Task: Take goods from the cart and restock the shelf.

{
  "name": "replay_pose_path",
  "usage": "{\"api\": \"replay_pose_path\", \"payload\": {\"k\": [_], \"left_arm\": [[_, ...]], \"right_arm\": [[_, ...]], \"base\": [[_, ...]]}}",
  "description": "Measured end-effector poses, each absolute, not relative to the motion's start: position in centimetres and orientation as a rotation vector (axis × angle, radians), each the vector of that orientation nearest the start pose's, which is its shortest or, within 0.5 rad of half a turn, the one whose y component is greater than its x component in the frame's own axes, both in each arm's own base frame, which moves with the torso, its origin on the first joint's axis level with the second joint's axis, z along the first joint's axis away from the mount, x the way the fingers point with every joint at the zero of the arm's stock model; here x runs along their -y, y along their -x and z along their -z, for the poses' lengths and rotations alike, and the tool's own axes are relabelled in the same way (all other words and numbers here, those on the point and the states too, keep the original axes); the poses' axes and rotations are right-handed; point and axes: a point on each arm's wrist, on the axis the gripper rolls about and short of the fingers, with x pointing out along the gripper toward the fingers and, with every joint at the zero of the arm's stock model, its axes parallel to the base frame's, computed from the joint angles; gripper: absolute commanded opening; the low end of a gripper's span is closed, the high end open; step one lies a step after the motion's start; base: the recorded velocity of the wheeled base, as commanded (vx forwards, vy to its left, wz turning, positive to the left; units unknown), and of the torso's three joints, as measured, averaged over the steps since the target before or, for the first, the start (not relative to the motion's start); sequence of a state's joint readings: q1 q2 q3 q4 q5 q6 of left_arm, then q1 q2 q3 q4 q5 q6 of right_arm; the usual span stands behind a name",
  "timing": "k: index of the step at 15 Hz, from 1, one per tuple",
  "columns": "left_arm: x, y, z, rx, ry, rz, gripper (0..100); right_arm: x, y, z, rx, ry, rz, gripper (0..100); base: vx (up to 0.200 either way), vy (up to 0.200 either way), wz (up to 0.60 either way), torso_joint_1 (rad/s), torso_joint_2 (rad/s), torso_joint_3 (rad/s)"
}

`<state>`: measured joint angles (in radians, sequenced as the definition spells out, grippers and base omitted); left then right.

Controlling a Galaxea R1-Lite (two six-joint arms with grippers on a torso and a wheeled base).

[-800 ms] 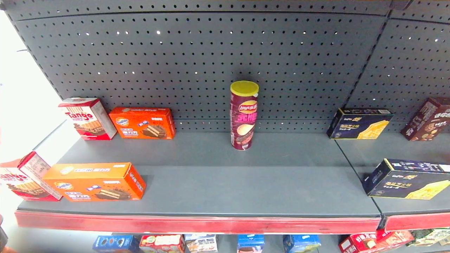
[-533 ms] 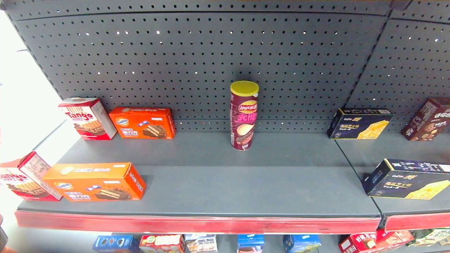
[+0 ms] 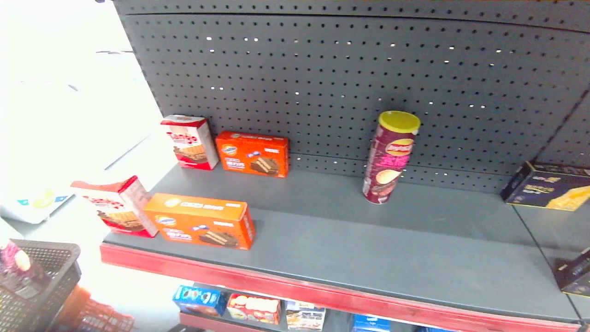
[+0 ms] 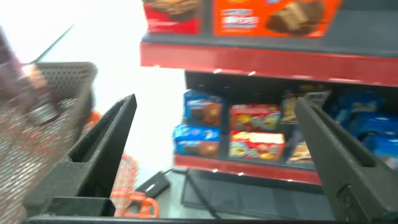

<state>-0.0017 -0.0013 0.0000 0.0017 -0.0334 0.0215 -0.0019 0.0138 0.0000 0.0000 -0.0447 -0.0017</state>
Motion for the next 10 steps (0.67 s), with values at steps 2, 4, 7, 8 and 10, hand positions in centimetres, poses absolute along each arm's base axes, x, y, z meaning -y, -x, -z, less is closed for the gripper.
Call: {"api": "replay_pose_path", "payload": {"k": [2,4,7,8,10], "left_arm": [[0.07,2.29,-7.53,0.000,-0.021,0.035,100],[0.07,2.29,-7.53,0.000,-0.021,0.035,100],[0.07,2.29,-7.53,0.000,-0.021,0.035,100],[0.07,2.29,-7.54,0.001,-0.021,0.035,100],[0.07,2.29,-7.53,0.000,-0.026,0.036,100]], "right_arm": [[0.10,2.18,-7.58,-0.014,0.002,0.047,100],[0.10,2.18,-7.58,-0.014,0.001,0.046,100],[0.10,2.18,-7.58,-0.014,0.000,0.046,100],[0.10,2.18,-7.57,-0.015,0.000,0.045,100],[0.10,2.18,-7.58,-0.014,0.000,0.046,100]], "base": [[0.000,0.000,0.60,0.002,0.00,0.002],[0.000,0.000,0.60,0.005,-0.01,-0.005],[0.000,0.000,0.20,0.004,0.00,0.001],[0.000,0.000,0.00,0.000,0.00,0.000],[0.000,0.000,0.00,0.000,0.00,0.000]]}}
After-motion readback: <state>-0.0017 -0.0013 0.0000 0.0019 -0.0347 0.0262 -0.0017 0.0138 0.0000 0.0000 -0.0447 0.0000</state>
